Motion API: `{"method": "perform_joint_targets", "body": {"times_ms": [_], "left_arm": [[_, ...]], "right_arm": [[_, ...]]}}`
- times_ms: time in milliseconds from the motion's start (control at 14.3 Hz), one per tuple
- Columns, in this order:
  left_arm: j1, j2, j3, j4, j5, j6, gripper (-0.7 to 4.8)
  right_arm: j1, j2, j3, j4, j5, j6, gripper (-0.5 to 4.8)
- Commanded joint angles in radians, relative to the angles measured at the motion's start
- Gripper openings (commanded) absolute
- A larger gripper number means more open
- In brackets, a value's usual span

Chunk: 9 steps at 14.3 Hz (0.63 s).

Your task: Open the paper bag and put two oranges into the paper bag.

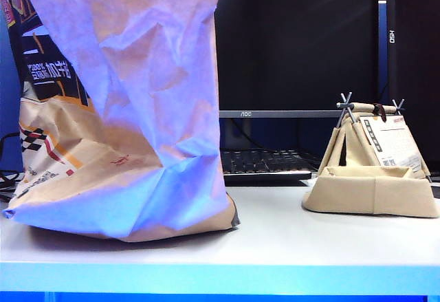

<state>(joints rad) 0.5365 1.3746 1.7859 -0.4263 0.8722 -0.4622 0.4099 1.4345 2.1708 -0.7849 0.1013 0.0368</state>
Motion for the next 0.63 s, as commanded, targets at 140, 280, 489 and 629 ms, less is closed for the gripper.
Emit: {"method": "perform_joint_targets", "body": {"times_ms": [140, 280, 489, 629], "left_arm": [[0.188, -0.095, 0.004, -0.115, -0.100, 0.139, -0.06], [0.109, -0.103, 0.004, -0.177, -0.109, 0.176, -0.06], [-0.229, -0.114, 0.004, -0.152, -0.164, 0.238, -0.06], [-0.437, -0.167, 0.004, -0.168, -0.222, 0.334, -0.06]], "right_arm": [[0.000, -0.233, -0.002, -0.243, 0.251, -0.071, -0.06], [0.002, -0.377, -0.101, -0.270, 0.252, -0.069, -0.06], [0.001, -0.639, -0.420, -0.194, 0.318, 0.039, -0.06], [-0.001, -0.873, -0.696, -0.059, 0.340, 0.101, -0.06]]}}
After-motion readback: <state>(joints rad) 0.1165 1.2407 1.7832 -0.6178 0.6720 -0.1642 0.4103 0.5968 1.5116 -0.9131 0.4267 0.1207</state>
